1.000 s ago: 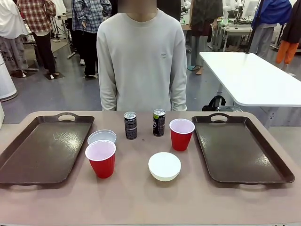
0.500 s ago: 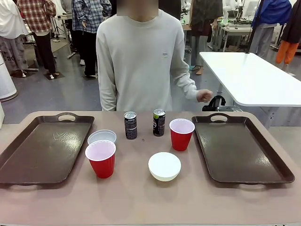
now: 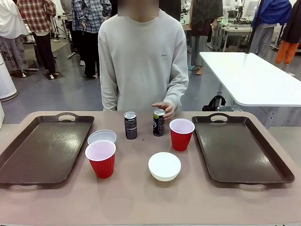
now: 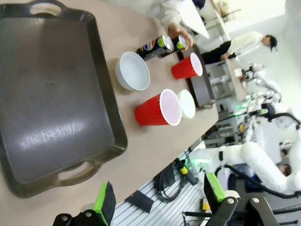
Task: Prepare tableware on both trays.
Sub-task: Pick up a Picnic Bowl from the table and place it on a Handle tray.
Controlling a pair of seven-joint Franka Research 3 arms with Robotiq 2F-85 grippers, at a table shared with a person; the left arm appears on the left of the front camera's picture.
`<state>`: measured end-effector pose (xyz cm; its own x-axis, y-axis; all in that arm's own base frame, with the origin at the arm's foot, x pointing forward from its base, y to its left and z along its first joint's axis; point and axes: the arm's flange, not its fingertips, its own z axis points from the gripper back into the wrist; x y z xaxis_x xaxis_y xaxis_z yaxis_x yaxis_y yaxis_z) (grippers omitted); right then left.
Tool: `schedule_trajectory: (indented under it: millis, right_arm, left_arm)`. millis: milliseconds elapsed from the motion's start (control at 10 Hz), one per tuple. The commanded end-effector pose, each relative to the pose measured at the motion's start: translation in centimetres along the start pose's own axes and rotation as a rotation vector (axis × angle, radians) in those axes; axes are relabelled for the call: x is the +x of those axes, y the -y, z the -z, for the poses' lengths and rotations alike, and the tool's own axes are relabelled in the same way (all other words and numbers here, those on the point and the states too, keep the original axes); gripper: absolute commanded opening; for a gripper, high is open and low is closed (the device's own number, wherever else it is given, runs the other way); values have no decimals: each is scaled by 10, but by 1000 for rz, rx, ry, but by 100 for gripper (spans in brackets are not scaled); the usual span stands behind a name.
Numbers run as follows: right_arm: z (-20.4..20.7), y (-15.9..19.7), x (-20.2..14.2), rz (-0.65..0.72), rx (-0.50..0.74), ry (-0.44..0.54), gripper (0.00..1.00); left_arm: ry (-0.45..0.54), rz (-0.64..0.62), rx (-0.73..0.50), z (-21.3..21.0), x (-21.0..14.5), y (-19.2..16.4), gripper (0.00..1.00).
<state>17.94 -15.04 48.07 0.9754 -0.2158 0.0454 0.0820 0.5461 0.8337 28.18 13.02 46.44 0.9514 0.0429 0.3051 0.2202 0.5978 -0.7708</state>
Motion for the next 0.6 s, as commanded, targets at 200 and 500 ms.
schedule_trajectory:
  millis: [200,500]
  right_arm:
    - [-1,0,0,-10,15,-3,100]
    - [-1,0,0,-10,15,-3,100]
  left_arm:
    - [-190,209,442,141,15,101,100]
    - [-235,357,782,248,43,146,100]
